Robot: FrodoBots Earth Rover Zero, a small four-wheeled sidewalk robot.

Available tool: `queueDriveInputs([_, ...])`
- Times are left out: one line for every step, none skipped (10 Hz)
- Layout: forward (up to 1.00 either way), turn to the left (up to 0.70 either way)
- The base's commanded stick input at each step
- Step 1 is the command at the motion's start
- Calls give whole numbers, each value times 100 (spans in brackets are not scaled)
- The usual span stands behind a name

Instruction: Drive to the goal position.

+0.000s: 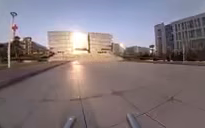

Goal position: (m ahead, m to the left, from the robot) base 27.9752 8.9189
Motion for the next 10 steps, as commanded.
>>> queueDriveInputs([70,0])
queueDriveInputs([70,0])
queueDriveInputs([70,0])
queueDriveInputs([70,0])
queueDriveInputs([70,0])
queueDriveInputs([70,0])
queueDriveInputs([70,0])
queueDriveInputs([70,0])
queueDriveInputs([70,0])
queueDriveInputs([48,2])
